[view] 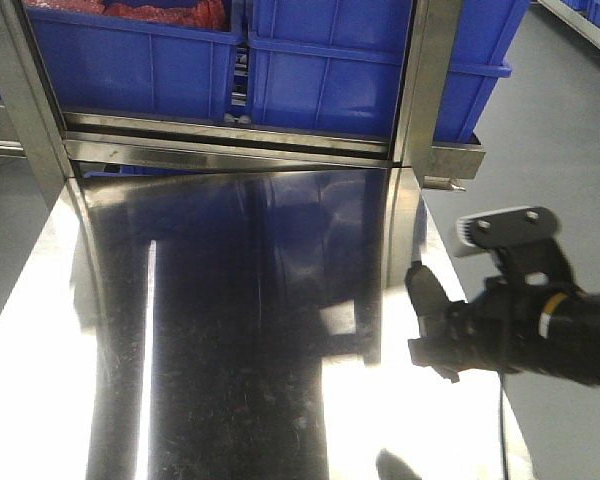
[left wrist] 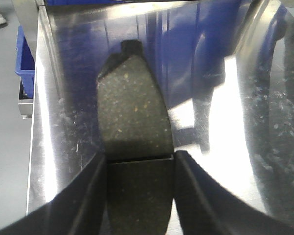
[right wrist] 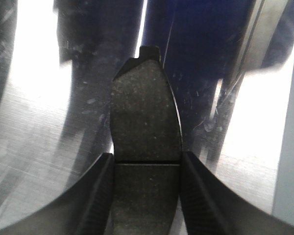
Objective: Move and align brake pads A on conveyor
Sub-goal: 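Lift the right gripper with its brake pad clear of the table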
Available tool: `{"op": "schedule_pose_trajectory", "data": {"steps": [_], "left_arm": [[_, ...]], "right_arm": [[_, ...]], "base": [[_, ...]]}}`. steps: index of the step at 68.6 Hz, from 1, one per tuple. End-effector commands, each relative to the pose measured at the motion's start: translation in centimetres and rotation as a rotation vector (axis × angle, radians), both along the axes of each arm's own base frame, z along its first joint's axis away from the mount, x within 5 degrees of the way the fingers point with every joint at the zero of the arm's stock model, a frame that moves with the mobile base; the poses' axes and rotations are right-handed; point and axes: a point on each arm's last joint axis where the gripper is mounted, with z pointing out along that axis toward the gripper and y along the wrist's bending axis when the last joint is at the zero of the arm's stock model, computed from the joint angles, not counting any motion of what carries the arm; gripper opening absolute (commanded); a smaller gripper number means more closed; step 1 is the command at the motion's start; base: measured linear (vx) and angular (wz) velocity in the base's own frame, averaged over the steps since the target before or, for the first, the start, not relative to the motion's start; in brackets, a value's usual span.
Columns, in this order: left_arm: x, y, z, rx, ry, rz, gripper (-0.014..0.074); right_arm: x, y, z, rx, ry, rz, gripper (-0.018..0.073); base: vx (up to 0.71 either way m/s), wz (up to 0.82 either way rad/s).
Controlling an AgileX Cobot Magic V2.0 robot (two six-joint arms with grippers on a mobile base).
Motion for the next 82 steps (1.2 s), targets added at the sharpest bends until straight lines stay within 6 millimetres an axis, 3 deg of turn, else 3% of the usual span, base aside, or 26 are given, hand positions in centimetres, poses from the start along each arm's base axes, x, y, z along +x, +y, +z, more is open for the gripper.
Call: {"op": "schedule_pose_trajectory", "data": {"steps": [1,17,33,82], "left_arm": [[0.3,-0.2,1.5,-0.021,-0.106,-0.015,0.0093],[0.3,-0.2,1.5,-0.021,-0.106,-0.015,0.0093],[0.3,-0.2,1.5,-0.021,-0.106,-0.015,0.0093],[0.3,-0.2,1.5,-0.021,-0.106,-0.015,0.0093]], "right_arm": [[-1.7,-0.9,2.4,0.070,-0.194,-0.001,0.0029],[-5.4,-2.6,2.5,0.132,-0.339,-0.007,0.0029],[-7.3,-3.5,3.3,0.168,-0.417,-0.008,0.0029],[-7.6,-3.6,3.5,0.175,-0.431,-0.009,0.0029]], "base": [[0.00,0.00],[0.00,0.00],[0.00,0.00],[0.00,0.00]]}}
